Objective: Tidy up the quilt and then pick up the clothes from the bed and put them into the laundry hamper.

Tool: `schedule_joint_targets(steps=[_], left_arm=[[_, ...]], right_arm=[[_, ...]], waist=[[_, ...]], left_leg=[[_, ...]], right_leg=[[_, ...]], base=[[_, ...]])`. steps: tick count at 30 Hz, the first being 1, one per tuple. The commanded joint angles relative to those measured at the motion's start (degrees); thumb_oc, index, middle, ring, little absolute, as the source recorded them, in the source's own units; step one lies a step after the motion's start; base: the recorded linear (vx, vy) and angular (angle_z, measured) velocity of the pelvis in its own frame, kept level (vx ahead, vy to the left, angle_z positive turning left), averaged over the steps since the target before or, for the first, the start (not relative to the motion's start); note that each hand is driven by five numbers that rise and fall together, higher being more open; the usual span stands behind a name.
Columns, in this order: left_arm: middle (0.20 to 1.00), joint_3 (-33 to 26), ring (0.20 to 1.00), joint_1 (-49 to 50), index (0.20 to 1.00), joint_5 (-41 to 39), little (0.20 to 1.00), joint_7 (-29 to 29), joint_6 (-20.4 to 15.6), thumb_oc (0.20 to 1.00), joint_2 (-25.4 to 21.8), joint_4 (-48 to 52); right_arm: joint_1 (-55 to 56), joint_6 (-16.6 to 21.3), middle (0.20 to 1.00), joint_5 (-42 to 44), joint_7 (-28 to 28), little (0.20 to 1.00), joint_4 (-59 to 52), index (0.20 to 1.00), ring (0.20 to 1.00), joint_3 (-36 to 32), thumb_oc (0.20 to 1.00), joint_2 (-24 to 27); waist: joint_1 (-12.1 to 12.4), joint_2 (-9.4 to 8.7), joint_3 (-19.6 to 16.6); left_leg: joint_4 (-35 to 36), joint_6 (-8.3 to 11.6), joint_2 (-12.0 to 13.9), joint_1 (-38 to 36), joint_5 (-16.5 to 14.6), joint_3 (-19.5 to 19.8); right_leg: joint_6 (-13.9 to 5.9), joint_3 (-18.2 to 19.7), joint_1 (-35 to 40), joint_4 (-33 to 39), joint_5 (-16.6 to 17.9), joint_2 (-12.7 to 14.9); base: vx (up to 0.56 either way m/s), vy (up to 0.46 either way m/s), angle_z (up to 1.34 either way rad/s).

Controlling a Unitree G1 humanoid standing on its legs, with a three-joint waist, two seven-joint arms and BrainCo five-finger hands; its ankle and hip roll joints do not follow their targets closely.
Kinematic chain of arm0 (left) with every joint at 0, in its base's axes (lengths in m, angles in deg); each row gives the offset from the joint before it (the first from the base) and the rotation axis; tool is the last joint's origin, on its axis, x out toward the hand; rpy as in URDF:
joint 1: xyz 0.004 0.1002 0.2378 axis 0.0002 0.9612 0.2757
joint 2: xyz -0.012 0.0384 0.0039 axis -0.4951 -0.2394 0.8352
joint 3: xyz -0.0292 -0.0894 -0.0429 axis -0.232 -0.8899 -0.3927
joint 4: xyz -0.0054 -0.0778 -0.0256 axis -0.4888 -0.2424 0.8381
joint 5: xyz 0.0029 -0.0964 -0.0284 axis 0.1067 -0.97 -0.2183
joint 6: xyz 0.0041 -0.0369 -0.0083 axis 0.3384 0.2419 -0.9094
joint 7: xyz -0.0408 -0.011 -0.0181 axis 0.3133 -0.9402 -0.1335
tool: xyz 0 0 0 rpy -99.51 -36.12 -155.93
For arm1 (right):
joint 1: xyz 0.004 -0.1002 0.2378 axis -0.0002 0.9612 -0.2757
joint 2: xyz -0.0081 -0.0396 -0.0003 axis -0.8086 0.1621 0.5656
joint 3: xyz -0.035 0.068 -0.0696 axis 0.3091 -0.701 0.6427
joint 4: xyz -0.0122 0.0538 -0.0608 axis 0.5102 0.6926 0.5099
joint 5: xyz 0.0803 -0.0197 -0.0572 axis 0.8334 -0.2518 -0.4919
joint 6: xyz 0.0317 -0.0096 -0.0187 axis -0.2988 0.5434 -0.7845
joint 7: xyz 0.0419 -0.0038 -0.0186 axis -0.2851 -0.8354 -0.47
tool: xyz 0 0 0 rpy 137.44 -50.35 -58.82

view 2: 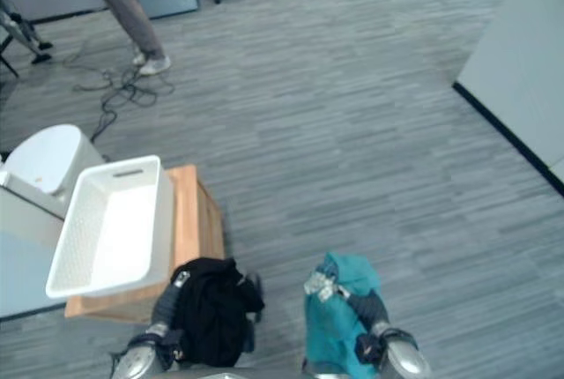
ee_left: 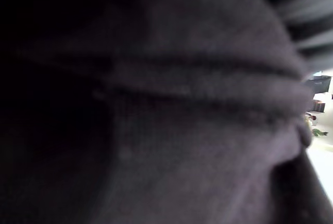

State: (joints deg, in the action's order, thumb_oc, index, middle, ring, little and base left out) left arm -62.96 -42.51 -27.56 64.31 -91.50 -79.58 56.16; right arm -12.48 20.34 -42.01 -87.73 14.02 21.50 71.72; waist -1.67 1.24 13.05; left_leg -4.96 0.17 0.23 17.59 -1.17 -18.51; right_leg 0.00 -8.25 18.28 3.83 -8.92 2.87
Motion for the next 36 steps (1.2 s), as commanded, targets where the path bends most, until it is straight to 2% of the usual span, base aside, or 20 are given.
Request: schedule_joint_targets(steps=[1, 2, 4, 5, 6, 7, 8, 9, 11, 13, 17, 19, 20, 21, 22, 25, 27, 29, 33, 36], left_arm=[[0.2, -1.7, 0.2, 0.5, 0.2, -1.1, 0.2, -0.3, -2.9, 0.2, -2.1, 4.9], [0.2, -2.5, 0.2, 0.5, 0.2, -1.4, 0.2, 0.7, -2.7, 0.2, -2.5, 6.0], [0.2, -2.7, 0.2, 0.0, 0.2, -2.1, 0.2, 2.9, -1.9, 0.2, -3.2, 7.2], [0.2, -2.9, 0.2, -0.5, 0.2, -2.8, 0.2, 4.4, -1.1, 0.2, -3.6, 7.7], [0.2, -3.0, 0.2, -1.3, 0.2, -4.3, 0.2, 6.3, -1.4, 0.2, -4.0, 7.1], [0.2, -3.3, 0.2, -1.4, 0.2, -4.3, 0.2, 6.6, -1.4, 0.2, -4.6, 7.3], [0.2, -2.8, 0.2, -1.4, 0.2, -3.4, 0.2, 5.2, -3.7, 0.2, -5.2, 3.8], [0.2, -2.5, 0.2, -1.3, 0.2, -2.4, 0.2, 4.3, -3.9, 0.2, -5.1, 3.2], [0.2, -1.9, 0.2, -0.8, 0.2, -0.7, 0.2, 4.2, -4.8, 0.2, -4.8, 1.9], [0.2, -2.0, 0.2, -0.3, 0.2, 0.5, 0.2, 3.8, -4.3, 0.2, -6.0, 3.1], [0.2, -3.3, 0.2, 0.8, 0.2, -0.7, 0.2, 5.5, -3.2, 0.2, -6.8, 5.5], [0.2, -4.7, 0.2, 2.4, 0.2, -0.7, 0.2, 4.4, -2.9, 0.2, -6.3, 6.8], [0.2, -5.5, 0.2, 3.5, 0.2, -0.1, 0.2, 3.2, -2.2, 0.2, -5.8, 7.4], [0.2, -5.7, 0.2, 4.0, 0.2, 2.9, 0.2, -0.1, -1.2, 0.2, -5.5, 7.5], [0.2, -5.3, 0.2, 4.1, 0.2, 3.3, 0.2, -1.2, -1.7, 0.2, -5.4, 7.2], [0.2, -5.6, 0.2, 5.8, 0.2, 4.6, 0.2, -1.0, -2.1, 0.2, -5.3, 9.4], [0.2, -5.9, 0.2, 6.0, 0.2, 5.2, 0.2, -0.3, -1.5, 0.2, -5.3, 10.1], [0.2, -5.6, 0.2, 5.1, 0.2, 5.8, 0.2, 1.0, -1.5, 0.2, -5.4, 10.2], [0.2, -5.9, 0.2, 3.3, 0.2, 7.8, 0.2, 6.5, -3.8, 0.2, -5.5, 11.2], [0.2, -8.9, 0.2, 2.0, 0.2, 9.0, 0.2, 10.3, -5.3, 0.2, -6.6, 15.4]], right_arm=[[-2.6, 3.3, 0.2, -3.8, 0.5, 0.2, -5.3, 0.2, 0.2, -0.4, 0.2, -0.7], [-3.1, 2.7, 0.2, -4.1, 1.3, 0.2, -5.6, 0.2, 0.2, -0.6, 0.2, -1.1], [-2.5, 1.9, 0.2, -4.0, 2.3, 0.2, -6.6, 0.2, 0.2, -1.0, 0.2, -0.9], [-2.3, 1.6, 0.2, -4.2, 3.2, 0.2, -6.9, 0.2, 0.2, -1.0, 0.2, -0.9], [-2.7, 1.5, 0.2, -5.2, 5.9, 0.2, -6.2, 0.2, 0.2, -0.1, 0.2, -0.9], [-3.7, 1.5, 0.2, -5.8, 6.9, 0.2, -5.8, 0.2, 0.2, 1.2, 0.2, -1.2], [-1.9, 3.3, 0.2, -7.3, 7.6, 0.2, -5.4, 0.2, 0.2, 2.3, 0.2, -2.8], [-1.3, 4.0, 0.2, -6.9, 6.4, 0.2, -5.4, 0.2, 0.2, 2.4, 0.2, -3.1], [0.1, 5.2, 0.2, -6.7, 4.4, 0.2, -6.0, 0.2, 0.2, 2.9, 0.2, -4.3], [-0.8, 5.4, 0.2, -5.2, -0.1, 0.2, -6.4, 0.2, 0.2, 3.7, 0.2, -5.7], [-4.5, 4.7, 0.2, -5.9, -2.0, 0.2, -5.1, 0.2, 0.2, 5.3, 0.2, -5.5], [-5.5, 4.3, 0.2, -6.4, -1.6, 0.2, -4.8, 0.2, 0.2, 5.5, 0.2, -4.8], [-5.6, 3.8, 0.2, -6.2, -1.7, 0.2, -5.0, 0.2, 0.2, 4.8, 0.2, -4.3], [-4.2, 3.7, 0.2, -3.6, -3.0, 0.2, -5.6, 0.2, 0.2, 2.8, 0.2, -2.8], [-3.4, 4.0, 0.2, -2.7, -2.9, 0.2, -5.7, 0.2, 0.2, 1.9, 0.2, -2.1], [-2.4, 4.0, 0.2, -2.2, -0.8, 0.2, -5.6, 0.2, 0.2, 0.2, 0.2, -0.7], [-2.2, 4.0, 0.2, -2.2, -1.4, 0.2, -6.0, 0.2, 0.2, 0.2, 0.2, -1.1], [-1.2, 4.0, 0.2, -2.2, -3.6, 0.2, -7.2, 0.2, 0.2, -0.5, 0.2, -2.2], [-1.4, 3.5, 0.2, -2.7, -5.3, 0.2, -7.5, 0.2, 0.2, -0.8, 0.2, -3.0], [-0.4, 2.4, 0.2, -4.3, -5.6, 0.2, -8.8, 0.2, 0.2, -2.1, 0.2, -2.9]], waist=[[2.8, -2.46, -3.3], [3.5, -2.81, -3.2], [3.0, -2.34, -3.0], [2.6, -0.98, -2.4], [2.3, 0.48, -1.1], [3.0, 0.69, -0.1], [0.4, -1.06, 0.4], [-0.1, -1.22, 0.0], [-1.5, -1.83, -2.1], [-0.9, -2.35, -3.3], [1.4, -3.27, -3.2], [2.5, -3.58, -2.9], [3.1, -3.73, -2.5], [2.2, -4.22, -2.3], [1.5, -4.4, -2.2], [0.1, -4.5, -3.1], [-1.1, -4.34, -4.0], [-3.0, -3.29, -5.2], [-3.2, -2.78, -5.5], [-3.6, -1.95, -5.1]], left_leg=[[2.1, -0.79, -0.6, -5.8, 5.8, 2.5], [2.3, -2.02, -2.4, -7.2, 5.6, 4.4], [2.7, -3.69, -3.3, -9.9, 4.9, 4.7], [3.9, -4.98, -3.0, -12.1, 5.5, 5.9], [5.9, -5.32, -3.4, -15.4, 5.2, 11.4], [6.9, -4.99, -3.9, -17.2, 4.9, 15.8], [7.9, -5.25, -6.3, -19.8, 2.4, 27.2], [8.2, -5.43, -6.6, -20.0, 2.1, 29.0], [8.6, -5.75, -7.4, -19.2, 1.8, 33.9], [8.7, -4.14, -5.4, -18.3, 2.0, 37.3], [8.6, -0.3, -1.4, -16.3, 3.9, 38.3], [8.8, 1.6, 0.5, -15.2, 5.2, 39.3], [8.5, 2.56, 1.9, -14.0, 6.0, 37.8], [5.1, 3.45, 5.3, -11.8, 5.7, 28.8], [2.8, 3.74, 6.2, -10.8, 5.8, 25.4], [-2.6, 2.93, 5.0, -11.5, 1.6, 19.6], [-2.5, 1.99, 4.6, -13.6, -0.1, 15.6], [2.6, 2.17, 6.4, -16.3, 2.1, 9.6], [6.4, 3.04, 5.5, -17.1, 4.4, 11.7], [9.1, 3.78, 5.5, -17.9, 5.8, 10.9]], right_leg=[[-10.84, -7.6, -4.9, -20.0, 7.1, 8.3], [-12.38, -7.7, -7.0, -26.2, 11.3, 10.8], [-13.49, -6.9, -11.0, -37.9, 15.4, 12.3], [-12.81, -5.3, -17.1, -46.5, 17.9, 11.9], [-10.97, -2.8, -24.5, -51.2, 17.0, 10.4], [-9.33, -2.7, -26.6, -43.4, 14.7, 11.4], [-8.89, 6.1, -25.8, -17.5, 14.8, 5.6], [-9.03, 8.7, -25.7, -14.8, 14.9, 4.6], [-10.09, 17.2, -25.3, -10.1, 15.6, 1.7], [-11.91, 22.8, -22.7, -8.8, 14.1, 1.0], [-11.86, 20.0, -19.6, -6.5, 11.8, 2.2], [-10.82, 18.5, -18.2, -5.1, 11.1, 1.7], [-9.96, 17.0, -17.5, -4.5, 10.6, 1.4], [-9.01, 11.2, -15.9, -3.7, 10.0, 3.2], [-8.68, 9.4, -15.8, -3.5, 10.4, 3.6], [-8.04, 6.9, -15.9, -2.6, 11.0, 3.9], [-7.82, 5.8, -16.1, -2.3, 11.1, 3.5], [-7.49, 3.1, -16.1, -1.9, 11.0, 2.6], [-7.84, 3.8, -15.7, 0.2, 12.4, 1.8], [-8.36, 2.8, -16.2, 1.0, 12.8, 2.5]], base=[[0.49, 0.194, 0.36], [0.41, 0.19, 0.15], [0.28, 0.215, -0.61], [0.31, 0.193, -0.24], [0.31, -0.023, 0.58], [0.63, -0.623, 2.05], [0.55, -0.706, 2.44], [0.51, -0.681, 3.35], [0.29, -0.326, 4.77], [0.26, -0.435, 4.41], [0.03, -0.289, 2.67], [-0.06, -0.266, 0.98], [-0.12, -0.329, 1.0], [-0.17, -0.311, 1.16], [-0.17, -0.207, 1.73], [-0.11, -0.035, 1.31], [-0.02, 0.021, -0.06], [0.01, 0.078, 0.12], [0.02, 0.1, 0.58], [-0.04, 0.193, 0.13]])
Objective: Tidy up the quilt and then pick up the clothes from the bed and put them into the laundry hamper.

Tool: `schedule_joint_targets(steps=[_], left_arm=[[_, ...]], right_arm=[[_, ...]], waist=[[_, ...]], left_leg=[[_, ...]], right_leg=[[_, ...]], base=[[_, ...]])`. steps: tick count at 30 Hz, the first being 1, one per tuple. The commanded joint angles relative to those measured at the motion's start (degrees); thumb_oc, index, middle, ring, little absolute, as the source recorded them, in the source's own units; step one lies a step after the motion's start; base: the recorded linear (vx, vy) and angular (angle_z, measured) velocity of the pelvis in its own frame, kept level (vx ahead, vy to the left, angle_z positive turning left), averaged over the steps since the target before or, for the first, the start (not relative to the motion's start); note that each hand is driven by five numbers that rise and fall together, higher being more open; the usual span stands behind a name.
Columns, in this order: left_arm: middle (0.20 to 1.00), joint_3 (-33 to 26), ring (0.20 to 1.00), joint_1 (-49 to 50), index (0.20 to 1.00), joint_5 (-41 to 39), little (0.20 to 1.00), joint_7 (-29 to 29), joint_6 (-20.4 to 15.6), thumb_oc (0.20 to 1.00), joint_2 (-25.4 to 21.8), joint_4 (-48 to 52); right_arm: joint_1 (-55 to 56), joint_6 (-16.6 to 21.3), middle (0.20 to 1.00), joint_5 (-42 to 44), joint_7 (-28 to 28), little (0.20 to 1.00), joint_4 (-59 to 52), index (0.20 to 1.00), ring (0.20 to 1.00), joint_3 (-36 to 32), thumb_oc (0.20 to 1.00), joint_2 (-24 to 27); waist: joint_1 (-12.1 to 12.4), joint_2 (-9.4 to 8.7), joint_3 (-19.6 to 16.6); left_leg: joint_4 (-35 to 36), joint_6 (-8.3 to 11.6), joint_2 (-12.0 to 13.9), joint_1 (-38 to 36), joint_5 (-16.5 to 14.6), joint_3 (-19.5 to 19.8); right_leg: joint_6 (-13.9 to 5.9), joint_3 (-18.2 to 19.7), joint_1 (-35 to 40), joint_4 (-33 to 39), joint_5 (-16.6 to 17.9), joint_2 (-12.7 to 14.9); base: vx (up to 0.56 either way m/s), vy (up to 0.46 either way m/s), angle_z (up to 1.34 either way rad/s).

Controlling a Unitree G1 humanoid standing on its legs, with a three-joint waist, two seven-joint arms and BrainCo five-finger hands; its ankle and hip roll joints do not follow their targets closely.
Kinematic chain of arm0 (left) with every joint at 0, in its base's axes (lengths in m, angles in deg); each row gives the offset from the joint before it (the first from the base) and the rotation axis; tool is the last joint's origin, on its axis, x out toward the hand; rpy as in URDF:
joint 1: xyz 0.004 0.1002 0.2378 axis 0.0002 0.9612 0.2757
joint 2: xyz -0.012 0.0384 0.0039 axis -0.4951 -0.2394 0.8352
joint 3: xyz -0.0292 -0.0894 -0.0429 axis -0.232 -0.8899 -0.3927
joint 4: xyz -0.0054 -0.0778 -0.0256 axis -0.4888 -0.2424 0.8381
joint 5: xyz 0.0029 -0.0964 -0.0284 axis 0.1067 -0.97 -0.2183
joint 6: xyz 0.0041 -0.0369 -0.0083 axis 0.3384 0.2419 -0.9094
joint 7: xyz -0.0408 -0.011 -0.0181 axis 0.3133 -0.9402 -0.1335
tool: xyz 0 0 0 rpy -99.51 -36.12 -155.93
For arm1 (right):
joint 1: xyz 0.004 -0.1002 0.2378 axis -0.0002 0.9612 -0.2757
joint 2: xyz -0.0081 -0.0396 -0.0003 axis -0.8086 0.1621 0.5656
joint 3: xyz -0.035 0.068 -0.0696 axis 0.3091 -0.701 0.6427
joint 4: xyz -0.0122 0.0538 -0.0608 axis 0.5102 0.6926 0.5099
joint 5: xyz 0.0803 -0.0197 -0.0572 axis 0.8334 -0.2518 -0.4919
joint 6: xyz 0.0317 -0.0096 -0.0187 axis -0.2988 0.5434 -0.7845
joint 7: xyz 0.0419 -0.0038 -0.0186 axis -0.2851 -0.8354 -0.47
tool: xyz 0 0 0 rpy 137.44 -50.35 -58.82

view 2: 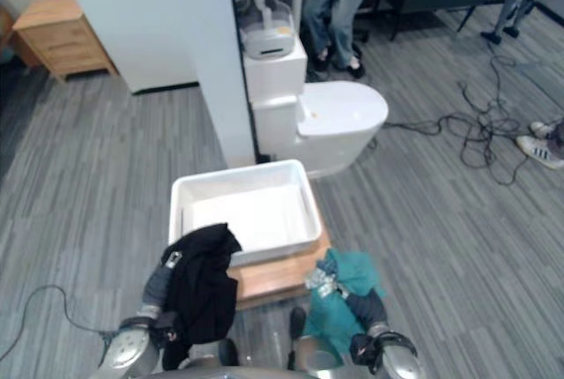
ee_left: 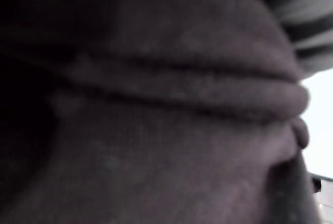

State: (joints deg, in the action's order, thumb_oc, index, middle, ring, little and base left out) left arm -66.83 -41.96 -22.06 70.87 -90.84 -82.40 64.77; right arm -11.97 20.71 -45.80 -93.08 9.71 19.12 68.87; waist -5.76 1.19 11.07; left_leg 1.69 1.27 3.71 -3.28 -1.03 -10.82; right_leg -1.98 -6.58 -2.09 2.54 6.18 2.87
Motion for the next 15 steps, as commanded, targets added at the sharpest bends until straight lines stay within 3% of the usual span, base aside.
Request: schedule_joint_targets(steps=[1, 3, 6, 9, 12, 15], left_arm=[[0.2, -6.3, 0.2, 1.4, 0.2, 4.5, 0.2, 5.5, -7.2, 0.2, -4.3, 8.8], [0.2, -12.8, 0.2, 1.0, 0.2, 7.0, 0.2, 8.3, -8.6, 0.2, -6.1, 16.7], [0.2, -16.3, 0.2, -0.1, 0.2, 9.7, 0.2, 8.9, -9.1, 0.2, -6.7, 20.1], [0.2, -19.1, 0.2, -3.9, 0.2, 15.0, 0.2, 11.1, -6.6, 0.2, -7.9, 21.8], [0.2, -15.8, 0.2, -15.6, 0.2, 21.0, 0.2, 16.0, 0.8, 0.2, -10.9, 15.0], [0.2, -10.4, 0.2, -25.1, 0.2, 23.2, 0.2, 19.8, 3.5, 0.2, -12.4, 6.2]], right_arm=[[-0.6, 2.2, 0.2, -0.8, 0.1, 0.2, -4.5, 0.2, 0.2, -0.1, 0.2, 0.0], [0.4, 1.5, 0.2, -1.7, 1.7, 0.2, -5.0, 0.2, 0.2, -1.5, 0.2, -0.2], [0.8, 1.1, 0.2, -2.4, 2.9, 0.2, -4.8, 0.2, 0.2, -1.7, 0.2, -0.5], [2.4, -0.7, 0.2, -3.4, 5.6, 0.2, -5.8, 0.2, 0.2, -2.0, 0.2, -0.5], [2.4, -2.3, 0.2, -4.0, 8.5, 0.2, -5.2, 0.2, 0.2, -0.4, 0.2, 0.6], [1.2, -2.6, 0.2, -4.5, 9.4, 0.2, -4.5, 0.2, 0.2, 1.9, 0.2, 1.4]], waist=[[0.6, -1.6, -2.9], [1.1, -0.85, -2.6], [1.2, -0.72, -2.6], [0.3, -0.91, -3.1], [-2.6, -1.15, -3.4], [-5.6, -1.11, -3.1]], left_leg=[[2.8, 2.81, 1.6, 3.3, 5.8, 3.6], [3.3, 2.8, 0.6, 4.0, 5.3, 4.5], [3.3, 2.82, 0.4, 4.1, 5.2, 4.9], [3.3, 3.02, 0.7, 3.8, 5.1, 4.2], [3.3, 3.21, 1.6, 3.1, 5.0, 2.4], [3.3, 3.52, 2.3, 3.0, 5.2, 0.1]], right_leg=[[-6.53, 1.0, 3.7, 2.5, -2.2, 2.6], [-6.8, 1.1, 2.3, 2.5, -2.3, 2.4], [-6.92, 1.3, 2.1, 2.5, -2.3, 2.4], [-7.16, 1.6, 2.4, 2.5, -2.3, 2.7], [-7.49, 2.8, 2.2, 2.5, -1.9, 2.8], [-7.78, 4.2, 1.0, 2.5, -1.3, 2.8]], base=[[-0.07, 0.203, 0.27], [-0.06, 0.184, 0.15], [0.01, 0.077, 0.02], [0.09, 0.061, 0.01], [0.14, 0.009, -0.09], [0.04, -0.003, -0.1]])
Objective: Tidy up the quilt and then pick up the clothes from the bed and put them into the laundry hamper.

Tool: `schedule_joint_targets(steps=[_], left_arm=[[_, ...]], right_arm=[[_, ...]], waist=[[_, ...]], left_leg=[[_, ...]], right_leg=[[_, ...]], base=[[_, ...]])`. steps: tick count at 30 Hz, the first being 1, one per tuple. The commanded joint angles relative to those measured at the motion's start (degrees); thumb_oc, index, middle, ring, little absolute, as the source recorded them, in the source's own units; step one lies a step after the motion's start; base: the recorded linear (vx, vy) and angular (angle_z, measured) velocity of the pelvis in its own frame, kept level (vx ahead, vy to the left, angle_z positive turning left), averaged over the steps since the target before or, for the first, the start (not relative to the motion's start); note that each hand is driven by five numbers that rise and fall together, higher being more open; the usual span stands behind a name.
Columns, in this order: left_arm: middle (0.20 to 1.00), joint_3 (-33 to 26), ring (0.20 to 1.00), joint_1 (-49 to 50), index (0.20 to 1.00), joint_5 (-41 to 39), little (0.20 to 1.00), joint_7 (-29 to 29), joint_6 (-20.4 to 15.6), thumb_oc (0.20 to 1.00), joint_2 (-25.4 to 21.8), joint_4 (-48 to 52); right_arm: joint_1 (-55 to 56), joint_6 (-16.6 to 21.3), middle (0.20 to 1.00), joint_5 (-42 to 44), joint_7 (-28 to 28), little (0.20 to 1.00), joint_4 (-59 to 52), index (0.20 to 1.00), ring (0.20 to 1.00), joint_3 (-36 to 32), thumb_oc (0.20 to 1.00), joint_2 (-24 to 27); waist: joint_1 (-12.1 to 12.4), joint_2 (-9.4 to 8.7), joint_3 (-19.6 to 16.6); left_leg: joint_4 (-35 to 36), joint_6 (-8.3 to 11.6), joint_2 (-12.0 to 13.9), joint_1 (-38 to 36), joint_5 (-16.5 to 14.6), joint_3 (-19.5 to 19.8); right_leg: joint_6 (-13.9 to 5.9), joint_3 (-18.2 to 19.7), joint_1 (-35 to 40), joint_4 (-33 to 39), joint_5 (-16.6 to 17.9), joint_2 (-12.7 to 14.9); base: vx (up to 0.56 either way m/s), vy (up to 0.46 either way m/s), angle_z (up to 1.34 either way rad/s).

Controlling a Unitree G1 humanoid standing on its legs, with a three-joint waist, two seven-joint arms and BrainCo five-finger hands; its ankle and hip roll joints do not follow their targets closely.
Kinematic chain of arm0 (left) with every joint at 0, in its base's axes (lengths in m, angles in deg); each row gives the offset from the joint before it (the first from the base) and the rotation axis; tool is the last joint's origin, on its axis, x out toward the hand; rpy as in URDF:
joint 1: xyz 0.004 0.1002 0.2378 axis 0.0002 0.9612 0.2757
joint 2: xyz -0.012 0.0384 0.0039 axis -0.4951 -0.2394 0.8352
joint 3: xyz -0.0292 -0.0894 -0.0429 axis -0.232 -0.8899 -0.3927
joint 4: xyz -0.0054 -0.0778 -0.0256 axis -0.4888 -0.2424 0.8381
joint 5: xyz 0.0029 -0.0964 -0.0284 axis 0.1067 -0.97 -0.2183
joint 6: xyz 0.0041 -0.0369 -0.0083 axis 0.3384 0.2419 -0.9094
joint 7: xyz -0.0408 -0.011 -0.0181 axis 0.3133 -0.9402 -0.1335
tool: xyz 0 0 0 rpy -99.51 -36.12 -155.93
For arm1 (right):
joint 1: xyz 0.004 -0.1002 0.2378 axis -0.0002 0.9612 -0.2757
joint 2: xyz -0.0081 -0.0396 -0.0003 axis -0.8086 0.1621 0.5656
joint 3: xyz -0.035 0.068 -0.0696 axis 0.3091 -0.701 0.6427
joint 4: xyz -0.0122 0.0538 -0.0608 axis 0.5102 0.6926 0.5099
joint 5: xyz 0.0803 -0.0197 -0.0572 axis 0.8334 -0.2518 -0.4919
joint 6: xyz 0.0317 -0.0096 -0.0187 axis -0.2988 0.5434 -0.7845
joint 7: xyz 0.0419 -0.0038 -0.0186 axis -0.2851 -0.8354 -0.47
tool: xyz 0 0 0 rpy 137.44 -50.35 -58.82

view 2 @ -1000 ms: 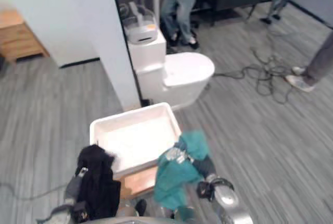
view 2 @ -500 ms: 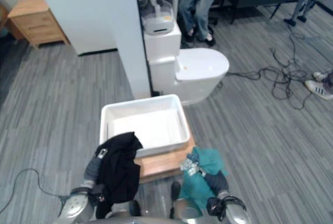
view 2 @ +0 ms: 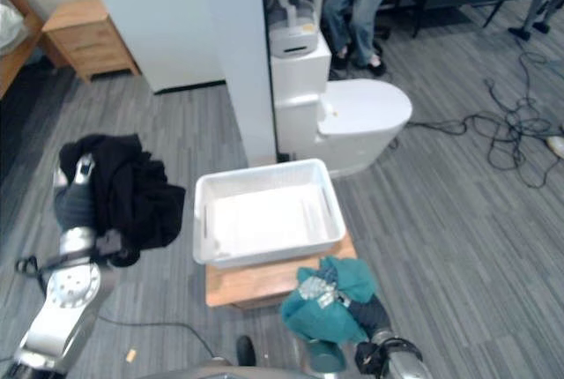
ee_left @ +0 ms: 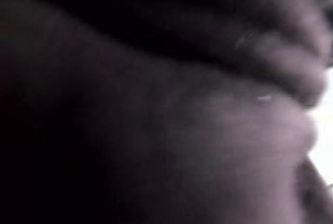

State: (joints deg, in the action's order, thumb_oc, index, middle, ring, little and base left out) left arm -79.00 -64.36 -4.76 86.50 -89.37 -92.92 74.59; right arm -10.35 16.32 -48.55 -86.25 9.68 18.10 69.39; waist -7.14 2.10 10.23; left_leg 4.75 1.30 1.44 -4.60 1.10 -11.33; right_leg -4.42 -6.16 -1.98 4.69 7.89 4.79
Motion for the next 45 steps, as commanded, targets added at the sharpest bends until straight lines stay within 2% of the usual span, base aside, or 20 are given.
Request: schedule_joint_targets(steps=[1, 4, 5, 6, 11, 14, 15, 18, 20, 21, 24, 28, 29, 30, 33, 36, 37, 40, 44, 45], left_arm=[[0.2, 3.0, 0.2, -4.6, 0.2, 6.7, 0.2, 5.3, 2.2, 0.2, -1.9, -5.9], [0.2, 7.5, 0.2, -12.2, 0.2, 7.7, 0.2, 9.6, 5.9, 0.2, -1.3, -15.2], [0.2, 7.8, 0.2, -12.8, 0.2, 7.7, 0.2, 9.9, 5.7, 0.2, -1.2, -16.1], [0.2, 9.1, 0.2, -15.8, 0.2, 6.4, 0.2, 11.1, 5.9, 0.2, -1.0, -21.6], [0.2, 11.0, 0.2, -21.2, 0.2, 6.8, 0.2, 9.7, 4.4, 0.2, -1.4, -31.4], [0.2, 12.3, 0.2, -21.5, 0.2, 6.6, 0.2, 8.6, 6.1, 0.2, -1.2, -32.7], [0.2, 13.2, 0.2, -21.0, 0.2, 6.8, 0.2, 7.9, 8.4, 0.2, -0.5, -33.6], [0.2, 15.0, 0.2, -19.9, 0.2, 6.9, 0.2, 7.2, 12.2, 0.2, 1.4, -36.2], [0.464, 15.4, 0.464, -18.8, 0.464, 8.0, 0.464, 7.3, 14.1, 0.464, 2.8, -37.5], [1.0, 16.4, 1.0, -17.5, 1.0, 9.7, 1.0, 6.8, 17.0, 1.0, 4.1, -38.8], [1.0, 17.7, 1.0, -16.7, 1.0, 11.3, 1.0, 8.5, 17.3, 1.0, 5.9, -42.1], [1.0, 17.0, 1.0, -17.8, 1.0, 12.4, 1.0, 14.0, 11.9, 1.0, 6.4, -45.6], [1.0, 15.5, 1.0, -19.0, 1.0, 11.4, 1.0, 15.8, 9.2, 1.0, 4.9, -45.0], [1.0, 15.1, 1.0, -19.4, 1.0, 11.1, 1.0, 16.0, 8.7, 1.0, 4.4, -44.6], [1.0, 11.2, 1.0, -22.0, 1.0, 8.2, 1.0, 18.8, 4.2, 1.0, 0.2, -40.7], [1.0, 9.0, 1.0, -23.9, 1.0, 6.4, 1.0, 19.7, 2.4, 1.0, -1.1, -38.7], [1.0, 4.4, 1.0, -25.7, 1.0, 0.8, 1.0, 20.7, -1.1, 1.0, -1.9, -32.8], [1.0, 0.2, 1.0, -23.6, 1.0, 0.0, 1.0, 22.6, -0.2, 1.0, -2.0, -24.1], [1.0, -8.2, 1.0, -9.8, 1.0, 1.7, 1.0, 27.7, 8.5, 1.0, -0.8, -7.7], [1.0, -13.9, 1.0, 3.2, 1.0, 1.6, 1.0, 28.1, 11.8, 1.0, 1.9, -3.5]], right_arm=[[-0.7, 1.8, 0.2, -2.0, 2.8, 0.2, -4.3, 0.2, 0.2, 3.2, 0.2, 1.0], [-2.0, 1.2, 0.2, -2.4, 3.4, 0.2, -3.7, 0.2, 0.2, 4.4, 0.2, 1.7], [-2.1, 1.2, 0.2, -2.5, 3.5, 0.2, -3.6, 0.2, 0.2, 4.4, 0.2, 1.7], [-2.7, 0.5, 0.2, -2.6, 3.3, 0.2, -3.9, 0.2, 0.2, 4.9, 0.2, 2.0], [-5.5, 0.7, 0.2, -3.0, 2.7, 0.2, -4.4, 0.2, 0.2, 6.0, 0.2, 2.5], [-6.6, 0.8, 0.2, -2.6, 2.7, 0.2, -4.8, 0.2, 0.2, 5.8, 0.2, 2.7], [-7.0, 0.3, 0.2, -2.5, 2.6, 0.2, -5.5, 0.2, 0.2, 5.5, 0.2, 3.0], [-8.0, -0.4, 0.2, -2.1, 2.0, 0.2, -6.4, 0.2, 0.2, 5.4, 0.2, 3.6], [-8.5, -0.7, 0.2, -2.0, 1.9, 0.2, -6.4, 0.2, 0.2, 5.3, 0.2, 3.7], [-9.5, -1.1, 0.2, -1.8, 1.7, 0.2, -6.4, 0.2, 0.2, 5.3, 0.2, 3.9], [-10.7, -1.4, 0.2, -1.6, 1.3, 0.2, -6.6, 0.2, 0.2, 5.7, 0.2, 4.3], [-12.1, -2.9, 0.2, -1.2, 1.4, 0.2, -7.3, 0.2, 0.2, 5.9, 0.2, 5.2], [-12.1, -3.2, 0.2, -1.5, 2.1, 0.2, -7.4, 0.2, 0.2, 5.6, 0.2, 5.4], [-12.1, -3.3, 0.2, -1.7, 2.3, 0.2, -7.3, 0.2, 0.2, 5.5, 0.2, 5.4], [-10.3, -3.7, 0.2, -2.2, 3.9, 0.2, -7.8, 0.2, 0.2, 4.5, 0.2, 5.4], [-8.9, -3.6, 0.2, -2.6, 4.5, 0.2, -7.9, 0.2, 0.2, 4.1, 0.2, 5.3], [-6.4, -3.3, 0.2, -3.3, 5.0, 0.2, -8.4, 0.2, 0.2, 3.3, 0.2, 4.7], [-4.8, -3.2, 0.2, -3.6, 4.4, 0.2, -8.6, 0.2, 0.2, 2.7, 0.2, 3.6], [-2.1, -2.7, 0.2, -2.6, 3.1, 0.2, -8.6, 0.2, 0.2, 0.6, 0.2, 2.0], [0.1, -1.7, 0.2, -2.1, 2.8, 0.2, -8.4, 0.2, 0.2, -1.9, 0.2, 0.6]], waist=[[-4.7, -1.95, -2.1], [-7.2, -1.51, -1.1], [-7.3, -1.47, -1.0], [-8.4, -1.27, -0.5], [-9.9, -1.28, 2.3], [-10.4, -1.26, 3.8], [-10.5, -1.22, 4.3], [-10.7, -1.17, 5.1], [-10.7, -1.08, 5.5], [-10.7, -1.03, 5.9], [-11.0, -1.14, 6.3], [-11.8, -1.39, 6.4], [-12.0, -1.37, 6.4], [-12.0, -1.36, 6.4], [-11.7, -1.33, 5.6], [-11.5, -1.38, 4.9], [-10.7, -1.37, 3.8], [-9.0, -1.42, 3.0], [-5.3, -1.83, 2.5], [-2.7, -2.11, 2.3]], left_leg=[[0.3, 3.53, 4.7, 4.4, 3.1, 0.2], [0.3, 3.63, 5.0, 4.7, 3.4, -1.4], [0.3, 3.63, 5.0, 4.7, 3.5, -1.5], [0.3, 3.63, 5.1, 5.0, 3.7, -2.3], [0.3, 3.55, 5.2, 6.6, 3.9, -3.6], [0.3, 3.5, 5.2, 6.9, 3.9, -4.1], [0.3, 3.46, 5.1, 6.9, 3.9, -4.2], [0.3, 3.46, 5.1, 7.0, 4.2, -4.5], [0.3, 3.45, 5.1, 7.0, 4.2, -4.5], [0.3, 3.49, 5.1, 7.0, 4.3, -4.5], [0.3, 3.47, 5.1, 6.9, 4.2, -4.7], [0.3, 3.44, 5.0, 6.4, 3.9, -5.6], [0.3, 3.44, 5.0, 6.2, 3.8, -5.9], [0.3, 3.43, 5.0, 6.1, 3.7, -5.9], [0.3, 3.47, 5.0, 5.4, 3.6, -6.0], [0.3, 3.56, 5.1, 4.8, 3.5, -5.9], [0.3, 3.67, 5.2, 3.5, 3.3, -5.1], [0.3, 3.65, 5.2, 2.9, 3.0, -3.8], [0.3, 3.7, 5.0, 2.2, 2.6, -0.8], [0.3, 3.62, 4.7, 2.0, 2.2, 1.2]], right_leg=[[-5.38, 4.2, 0.5, 0.3, -2.9, 0.8], [-5.5, 6.1, -0.9, 0.3, -2.2, 0.6], [-5.51, 6.2, -1.0, 0.3, -2.1, 0.6], [-5.57, 7.2, -1.9, 0.3, -1.6, 0.5], [-5.64, 8.7, -4.8, 0.3, -0.8, 0.3], [-5.64, 9.2, -5.5, 0.2, -0.7, 0.1], [-5.64, 9.3, -5.6, 0.2, -0.7, 0.1], [-5.5, 9.4, -5.8, -0.1, -0.8, 0.2], [-5.48, 9.4, -5.7, -0.1, -0.9, 0.2], [-5.43, 9.5, -5.7, -0.1, -0.9, 0.2], [-5.33, 9.6, -5.6, -0.1, -0.9, 0.2], [-5.35, 9.8, -5.2, 0.1, -1.2, 0.3], [-5.34, 9.7, -5.0, 0.1, -1.2, 0.4], [-5.34, 9.7, -4.9, 0.2, -1.3, 0.4], [-5.4, 9.2, -4.2, 0.2, -1.3, 0.6], [-5.45, 8.8, -3.3, 0.3, -1.4, 0.7], [-5.57, 7.7, -1.4, 0.3, -1.9, 1.1], [-5.66, 6.6, -0.2, 0.3, -2.5, 1.4], [-5.67, 3.9, 1.9, 0.3, -3.7, 1.9], [-5.32, 2.4, 3.2, 0.3, -4.3, 2.0]], base=[[0.03, 0.012, -0.33], [0.02, 0.015, -0.33], [0.02, 0.017, -0.47], [-0.01, 0.012, -0.4], [-0.1, 0.006, -0.28], [-0.08, 0.01, -0.12], [-0.03, 0.015, -0.04], [-0.04, 0.032, -0.01], [-0.03, 0.04, -0.02], [-0.03, 0.041, -0.03], [-0.01, 0.047, -0.04], [0.0, 0.055, -0.08], [-0.01, 0.041, -0.04], [-0.02, 0.03, -0.02], [0.02, -0.004, 0.01], [0.09, -0.016, 0.04], [0.13, -0.033, 0.06], [0.09, -0.035, 0.22], [0.04, -0.03, 0.21], [0.01, -0.014, 0.28]])
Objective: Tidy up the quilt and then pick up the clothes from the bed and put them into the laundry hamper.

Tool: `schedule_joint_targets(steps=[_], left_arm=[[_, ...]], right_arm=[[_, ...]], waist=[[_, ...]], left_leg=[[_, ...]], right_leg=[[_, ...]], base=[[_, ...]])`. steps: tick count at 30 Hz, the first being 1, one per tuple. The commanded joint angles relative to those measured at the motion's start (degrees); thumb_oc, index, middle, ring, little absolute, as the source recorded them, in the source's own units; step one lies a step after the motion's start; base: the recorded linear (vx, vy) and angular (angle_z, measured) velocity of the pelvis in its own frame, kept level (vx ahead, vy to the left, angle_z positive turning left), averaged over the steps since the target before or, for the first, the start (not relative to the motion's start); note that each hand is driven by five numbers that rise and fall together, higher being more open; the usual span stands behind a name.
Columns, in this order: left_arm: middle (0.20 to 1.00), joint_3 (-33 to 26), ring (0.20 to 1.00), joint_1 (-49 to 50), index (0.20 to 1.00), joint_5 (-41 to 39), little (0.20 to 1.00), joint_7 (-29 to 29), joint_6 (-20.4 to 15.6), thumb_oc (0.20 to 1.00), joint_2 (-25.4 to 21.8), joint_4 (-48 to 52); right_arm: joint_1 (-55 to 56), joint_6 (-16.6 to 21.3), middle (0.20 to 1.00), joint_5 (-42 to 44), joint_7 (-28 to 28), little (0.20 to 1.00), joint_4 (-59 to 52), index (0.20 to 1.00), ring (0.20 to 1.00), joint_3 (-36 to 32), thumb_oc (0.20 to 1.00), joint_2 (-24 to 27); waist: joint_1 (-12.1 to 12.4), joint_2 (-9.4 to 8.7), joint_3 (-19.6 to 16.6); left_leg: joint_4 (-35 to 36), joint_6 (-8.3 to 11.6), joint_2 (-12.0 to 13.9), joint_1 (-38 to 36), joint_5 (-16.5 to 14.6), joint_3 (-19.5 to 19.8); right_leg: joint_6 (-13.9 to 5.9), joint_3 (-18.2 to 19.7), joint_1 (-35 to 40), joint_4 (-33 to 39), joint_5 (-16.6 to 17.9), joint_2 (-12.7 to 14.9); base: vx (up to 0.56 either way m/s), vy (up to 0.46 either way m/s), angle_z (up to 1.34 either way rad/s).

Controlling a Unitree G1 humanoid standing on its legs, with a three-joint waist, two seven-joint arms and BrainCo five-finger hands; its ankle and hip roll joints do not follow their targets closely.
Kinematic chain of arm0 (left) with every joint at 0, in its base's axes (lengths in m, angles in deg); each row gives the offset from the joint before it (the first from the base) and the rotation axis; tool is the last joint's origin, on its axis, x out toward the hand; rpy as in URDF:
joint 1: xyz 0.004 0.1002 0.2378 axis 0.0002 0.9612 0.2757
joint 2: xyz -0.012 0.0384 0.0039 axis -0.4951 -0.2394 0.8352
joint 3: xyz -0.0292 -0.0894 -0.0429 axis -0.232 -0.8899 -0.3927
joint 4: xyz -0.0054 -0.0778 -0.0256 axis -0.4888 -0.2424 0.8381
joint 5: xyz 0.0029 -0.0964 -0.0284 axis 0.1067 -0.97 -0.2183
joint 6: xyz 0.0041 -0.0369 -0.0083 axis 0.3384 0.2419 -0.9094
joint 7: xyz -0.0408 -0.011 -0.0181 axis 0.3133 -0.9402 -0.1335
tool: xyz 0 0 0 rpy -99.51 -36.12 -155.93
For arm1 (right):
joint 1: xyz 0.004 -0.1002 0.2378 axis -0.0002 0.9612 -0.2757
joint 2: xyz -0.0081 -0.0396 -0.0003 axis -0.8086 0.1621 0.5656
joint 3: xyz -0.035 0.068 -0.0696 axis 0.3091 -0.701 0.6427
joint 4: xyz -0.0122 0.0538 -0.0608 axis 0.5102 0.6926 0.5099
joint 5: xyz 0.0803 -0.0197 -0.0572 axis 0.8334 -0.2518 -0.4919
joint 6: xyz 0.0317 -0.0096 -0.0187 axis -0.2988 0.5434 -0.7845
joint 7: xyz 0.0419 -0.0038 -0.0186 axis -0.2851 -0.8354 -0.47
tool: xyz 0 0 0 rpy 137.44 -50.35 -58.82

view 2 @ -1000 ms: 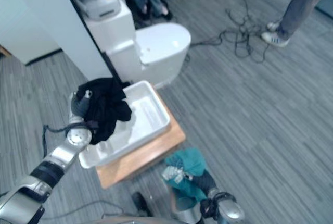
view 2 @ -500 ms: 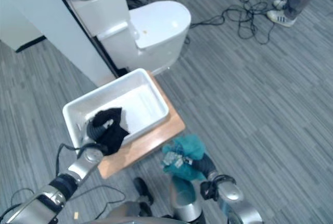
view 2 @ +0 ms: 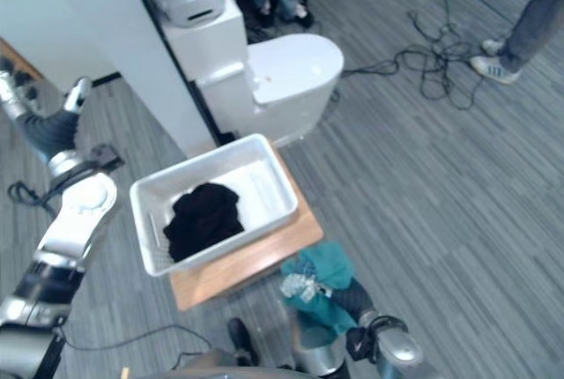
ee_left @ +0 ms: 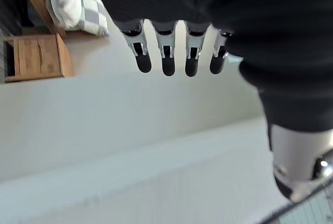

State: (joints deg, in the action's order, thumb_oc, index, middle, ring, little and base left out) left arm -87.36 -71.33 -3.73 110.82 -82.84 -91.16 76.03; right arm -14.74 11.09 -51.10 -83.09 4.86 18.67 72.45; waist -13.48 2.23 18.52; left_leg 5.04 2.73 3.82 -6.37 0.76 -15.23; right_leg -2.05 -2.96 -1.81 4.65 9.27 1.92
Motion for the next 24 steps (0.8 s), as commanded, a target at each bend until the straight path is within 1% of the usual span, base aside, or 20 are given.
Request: schedule_joint_targets(steps=[1, 3, 4, 5, 6, 7, 8, 9, 10, 11, 13, 14, 15, 16, 17, 18, 19, 20, 22, 24], left_arm=[[1.0, -6.6, 1.0, 13.1, 1.0, -1.6, 1.0, 3.6, 6.7, 1.0, 1.0, -4.8], [1.0, -8.7, 1.0, 20.6, 1.0, -3.1, 1.0, 4.0, 9.7, 1.0, 4.6, -6.6], [1.0, -10.0, 1.0, 25.5, 1.0, -4.2, 1.0, 3.5, 10.6, 1.0, 6.6, -10.1], [1.0, -10.2, 1.0, 26.4, 1.0, -4.2, 1.0, 3.0, 10.1, 1.0, 6.9, -11.0], [1.0, -10.3, 1.0, 30.2, 1.0, -5.8, 1.0, -0.2, 9.4, 1.0, 8.8, -17.8], [1.0, -9.6, 1.0, 32.4, 1.0, -7.1, 1.0, -2.5, 10.5, 1.0, 10.2, -23.2], [1.0, -7.7, 1.0, 35.1, 1.0, -5.5, 1.0, -5.2, 6.0, 1.0, 12.7, -34.2], [1.0, -7.3, 1.0, 35.5, 1.0, -5.4, 1.0, -5.5, 4.8, 1.0, 13.4, -36.6], [1.0, -6.9, 1.0, 36.3, 1.0, -5.3, 1.0, -6.4, 4.0, 1.0, 14.4, -40.3], [1.0, -6.3, 1.0, 36.8, 1.0, -4.6, 1.0, -8.2, 3.7, 1.0, 15.4, -45.5], [1.0, -6.6, 1.0, 36.3, 1.0, -4.8, 1.0, -13.0, 1.4, 1.0, 17.0, -56.8], [1.0, -6.4, 1.0, 34.8, 1.0, -3.3, 1.0, -15.7, 2.7, 1.0, 17.6, -64.0], [1.0, -6.1, 1.0, 34.1, 1.0, -2.6, 1.0, -17.4, 2.4, 1.0, 17.7, -68.5], [1.0, -5.8, 1.0, 33.0, 1.0, -1.6, 1.0, -19.0, 2.4, 1.0, 18.0, -73.6], [1.0, -5.6, 1.0, 32.6, 1.0, -1.1, 1.0, -19.7, 2.8, 1.0, 18.1, -75.3], [1.0, -5.7, 1.0, 30.9, 1.0, -0.9, 1.0, -23.1, 4.9, 1.0, 18.5, -81.9], [1.0, -6.1, 1.0, 30.2, 1.0, -0.4, 1.0, -24.2, 5.2, 1.0, 18.5, -83.5], [1.0, -6.2, 1.0, 29.8, 1.0, 0.2, 1.0, -24.9, 5.6, 1.0, 18.5, -84.0], [1.0, -5.9, 1.0, 28.5, 1.0, 4.3, 1.0, -25.8, 5.5, 1.0, 18.4, -85.5], [1.0, -4.1, 1.0, 27.4, 1.0, 10.1, 1.0, -25.9, 6.0, 1.0, 18.4, -86.1]], right_arm=[[5.1, 3.9, 0.2, 0.5, -0.4, 0.2, -3.5, 0.2, 0.2, -3.2, 0.2, -2.8], [6.4, 5.7, 0.2, 0.7, -0.6, 0.2, -2.1, 0.2, 0.2, -4.5, 0.2, -4.1], [6.8, 6.9, 0.2, 0.8, -1.1, 0.2, -0.9, 0.2, 0.2, -5.3, 0.2, -5.3], [6.9, 7.2, 0.2, 0.9, -1.2, 0.2, -0.6, 0.2, 0.2, -5.4, 0.2, -5.5], [6.8, 8.8, 0.2, 1.0, -1.8, 0.2, 1.5, 0.2, 0.2, -6.3, 0.2, -6.5], [6.6, 10.5, 0.2, 0.7, -3.1, 0.2, 3.0, 0.2, 0.2, -7.2, 0.2, -6.9], [5.3, 14.0, 0.2, -1.2, -6.5, 0.2, 5.5, 0.2, 0.2, -8.9, 0.2, -7.0], [5.0, 14.7, 0.2, -1.6, -7.4, 0.2, 5.8, 0.2, 0.2, -9.3, 0.2, -6.9], [4.3, 16.0, 0.2, -2.5, -9.6, 0.2, 6.2, 0.2, 0.2, -10.3, 0.2, -6.7], [3.1, 18.7, 0.2, -4.0, -13.1, 0.2, 6.7, 0.2, 0.2, -11.8, 0.2, -5.8], [0.3, 19.9, 0.2, -5.1, -17.2, 0.2, 6.0, 0.2, 0.2, -14.8, 0.2, -3.7], [-2.4, 21.9, 0.2, -5.5, -20.4, 0.2, 4.7, 0.2, 0.2, -17.2, 0.2, -1.9], [-3.9, 22.2, 0.2, -5.8, -21.6, 0.2, 3.5, 0.2, 0.2, -18.4, 0.2, -1.1], [-6.2, 21.5, 0.2, -5.5, -22.3, 0.2, 1.9, 0.2, 0.2, -20.1, 0.2, 0.3], [-7.2, 21.4, 0.2, -5.4, -22.7, 0.2, 1.2, 0.2, 0.2, -20.8, 0.2, 1.0], [-13.3, 19.2, 0.2, -6.1, -23.3, 0.2, -3.6, 0.2, 0.2, -24.8, 0.2, 5.0], [-16.1, 17.9, 0.2, -5.8, -22.6, 0.2, -5.2, 0.2, 0.2, -25.9, 0.2, 6.2], [-17.0, 17.9, 0.2, -5.6, -21.7, 0.2, -5.8, 0.2, 0.2, -26.2, 0.2, 6.5], [-21.8, 14.4, 0.2, -4.5, -19.2, 0.2, -8.0, 0.2, 0.2, -26.5, 0.2, 8.6], [-26.5, 10.6, 0.2, -4.7, -16.6, 0.2, -9.2, 0.2, 0.2, -24.9, 0.2, 10.7]], waist=[[4.4, -2.32, -6.1], [6.1, -2.59, -6.0], [7.4, -2.92, -6.1], [7.6, -2.97, -6.1], [8.8, -3.33, -6.0], [9.6, -3.54, -6.0], [10.2, -3.89, -5.8], [10.3, -3.97, -5.9], [10.5, -4.11, -6.0], [10.7, -4.3, -6.0], [10.9, -4.85, -6.3], [10.9, -5.37, -6.5], [10.8, -5.74, -6.6], [10.8, -6.25, -6.7], [10.8, -6.46, -6.7], [11.3, -7.53, -7.0], [11.5, -7.93, -7.1], [11.7, -8.1, -7.1], [12.3, -8.78, -7.4], [13.3, -9.54, -7.6]], left_leg=[[0.0, 2.19, 2.2, 3.8, 2.5, 5.6], [0.0, 2.17, 1.9, 3.5, 2.1, 7.1], [0.0, 2.12, 1.7, 3.8, 2.1, 8.0], [0.0, 2.12, 1.7, 3.8, 2.1, 8.1], [0.0, 2.15, 1.7, 3.7, 2.1, 8.7], [0.0, 2.07, 1.7, 3.7, 2.2, 8.9], [0.0, 1.96, 1.8, 3.3, 2.4, 9.0], [0.0, 1.92, 1.8, 3.5, 2.5, 9.0], [0.0, 1.83, 1.8, 3.5, 2.7, 9.0], [0.0, 1.7, 1.9, 3.3, 2.8, 8.9], [0.0, 1.56, 2.0, 3.2, 2.9, 8.8], [0.0, 1.51, 2.2, 3.0, 2.9, 8.6], [0.0, 1.53, 2.2, 3.0, 2.8, 8.4], [0.0, 1.56, 2.3, 2.8, 2.7, 8.1], [0.0, 1.57, 2.4, 2.8, 2.6, 8.1], [0.0, 1.7, 2.7, 2.6, 2.2, 7.8], [0.0, 1.78, 2.8, 2.5, 2.0, 7.7], [0.0, 1.81, 2.8, 2.4, 1.8, 7.7], [0.0, 2.03, 2.9, 2.5, 1.5, 7.7], [0.0, 2.19, 2.8, 2.8, 1.4, 8.1]], right_leg=[[-7.59, -1.1, 3.2, 0.4, -5.9, 4.9], [-7.36, -2.2, 4.3, 0.4, -6.5, 4.9], [-7.1, -2.9, 4.4, 0.4, -6.5, 4.8], [-7.09, -3.0, 4.5, 0.4, -6.5, 4.8], [-6.99, -3.5, 5.0, 0.4, -6.5, 4.8], [-6.91, -3.9, 5.3, 0.4, -6.5, 4.7], [-7.04, -4.1, 5.9, 0.4, -6.3, 4.6], [-7.06, -4.1, 5.8, 0.4, -6.2, 4.6], [-7.16, -4.1, 5.9, 0.4, -6.1, 4.6], [-7.3, -4.3, 6.2, 0.4, -6.1, 4.6], [-7.5, -4.4, 6.3, 0.4, -6.0, 4.5], [-7.68, -4.6, 6.4, 0.4, -6.0, 4.5], [-7.78, -4.7, 6.5, 0.4, -6.0, 4.5], [-7.92, -4.9, 6.6, 0.4, -6.0, 4.5], [-7.98, -5.0, 6.6, 0.4, -6.0, 4.5], [-8.24, -5.4, 6.8, 0.4, -6.0, 4.4], [-8.37, -5.6, 6.9, 0.4, -6.1, 4.4], [-8.42, -5.6, 7.0, 0.4, -6.1, 4.3], [-8.56, -5.9, 6.9, 0.4, -6.2, 4.2], [-8.67, -6.1, 6.8, 0.4, -6.1, 4.1]], base=[[0.01, -0.012, 0.46], [-0.01, -0.007, 0.43], [-0.03, -0.008, 0.4], [-0.03, -0.015, 0.44], [-0.01, -0.005, 0.45], [0.0, 0.009, 0.41], [0.0, 0.019, 0.33], [0.01, 0.024, 0.25], [0.02, 0.024, 0.16], [0.03, 0.026, 0.06], [0.0, 0.0, 0.0], [0.02, -0.003, -0.06], [0.02, -0.012, -0.05], [0.0, 0.0, 0.0], [0.02, -0.03, 0.01], [0.03, -0.033, -0.01], [0.03, -0.034, -0.06], [0.0, 0.0, 0.0], [0.01, -0.008, 0.03], [0.01, -0.025, -0.03]])
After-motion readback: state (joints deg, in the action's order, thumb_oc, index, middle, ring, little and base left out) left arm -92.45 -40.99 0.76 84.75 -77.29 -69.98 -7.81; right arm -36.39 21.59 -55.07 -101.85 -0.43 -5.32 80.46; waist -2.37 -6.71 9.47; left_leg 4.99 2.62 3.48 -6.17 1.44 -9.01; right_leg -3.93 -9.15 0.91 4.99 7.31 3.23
